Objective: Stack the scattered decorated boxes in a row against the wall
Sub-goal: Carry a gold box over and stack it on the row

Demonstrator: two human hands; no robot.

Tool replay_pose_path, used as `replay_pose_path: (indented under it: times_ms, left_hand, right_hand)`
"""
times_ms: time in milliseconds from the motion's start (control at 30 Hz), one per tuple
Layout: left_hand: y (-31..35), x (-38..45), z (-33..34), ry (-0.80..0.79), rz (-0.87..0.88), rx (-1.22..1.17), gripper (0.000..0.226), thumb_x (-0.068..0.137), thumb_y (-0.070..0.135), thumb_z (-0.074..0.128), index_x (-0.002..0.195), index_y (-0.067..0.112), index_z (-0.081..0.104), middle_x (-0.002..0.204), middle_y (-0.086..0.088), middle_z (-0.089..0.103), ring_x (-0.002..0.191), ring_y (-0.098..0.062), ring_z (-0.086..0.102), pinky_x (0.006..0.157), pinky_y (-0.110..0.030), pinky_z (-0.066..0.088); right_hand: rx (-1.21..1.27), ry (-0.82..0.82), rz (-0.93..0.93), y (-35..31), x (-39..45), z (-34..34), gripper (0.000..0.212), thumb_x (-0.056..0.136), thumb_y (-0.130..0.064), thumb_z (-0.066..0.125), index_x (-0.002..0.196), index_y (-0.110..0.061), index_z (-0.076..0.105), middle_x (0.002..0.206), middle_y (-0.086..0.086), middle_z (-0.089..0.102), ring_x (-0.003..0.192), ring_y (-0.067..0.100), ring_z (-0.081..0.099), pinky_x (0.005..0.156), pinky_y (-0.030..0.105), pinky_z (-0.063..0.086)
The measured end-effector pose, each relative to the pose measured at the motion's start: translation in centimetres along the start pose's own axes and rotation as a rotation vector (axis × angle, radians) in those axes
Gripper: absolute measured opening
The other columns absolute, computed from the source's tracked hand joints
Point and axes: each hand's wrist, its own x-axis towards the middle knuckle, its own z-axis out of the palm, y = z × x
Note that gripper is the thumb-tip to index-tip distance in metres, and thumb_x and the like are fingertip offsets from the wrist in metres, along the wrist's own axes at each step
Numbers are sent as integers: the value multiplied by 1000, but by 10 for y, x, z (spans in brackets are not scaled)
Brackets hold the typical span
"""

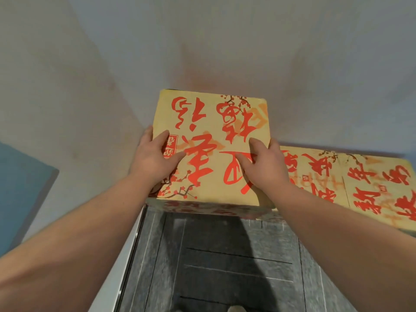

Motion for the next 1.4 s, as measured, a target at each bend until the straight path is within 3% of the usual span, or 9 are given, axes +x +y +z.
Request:
replay_pose_path:
  times_ms: [167,333,467,533,733,933,1400]
  left_hand:
    - [-11,49,2,-45,-26,8,81,80,59,61,147,26,30,158,2,12,141,-24,27,109,-50,34]
    - [-15,83,0,-57,-2,41,78,83,57,59,148,25,31,159,-1,9,143,-26,20,112,-46,26]
    - [-29,100,-3,-78,-26,65,76,84,57,58,148,25,32,159,0,10,143,-25,21,111,-44,28]
    - [-37,106,-3,-105,-42,80,76,84,58,58,148,27,31,159,2,9,143,-24,21,111,-45,29]
    - [-44,117,-3,-167,-63,111,75,85,59,55,148,32,26,158,5,6,143,-22,17,111,-44,28]
    - [-55,116,-4,-107,58,142,75,85,58,55,147,25,32,158,-5,13,141,-27,24,110,-43,31]
    - [-81,117,-28,-179,-106,132,76,85,59,54,149,32,26,159,2,4,144,-26,17,110,-47,30]
  right_hand:
    - [16,-11,20,-15,36,17,58,88,-61,49,138,-34,40,135,2,43,122,25,49,94,46,52]
    - [33,23,45,-29,62,32,55,89,-57,50,137,-33,42,132,1,44,122,24,49,95,47,52]
    - [53,63,51,-44,73,49,49,88,-59,51,130,-34,46,130,-1,42,120,24,49,88,48,55]
    - [11,65,63,-51,74,55,51,88,-59,50,132,-34,46,133,0,41,124,24,45,93,48,52]
    - [-55,56,65,-53,74,60,51,89,-61,47,134,-37,40,146,1,29,128,26,40,90,46,53]
    - [-88,53,62,-58,70,61,51,90,-61,46,135,-37,39,152,2,23,132,29,39,91,44,52]
    - [-31,2,37,-90,63,82,52,90,-61,45,136,-37,37,149,0,22,130,28,40,87,44,56]
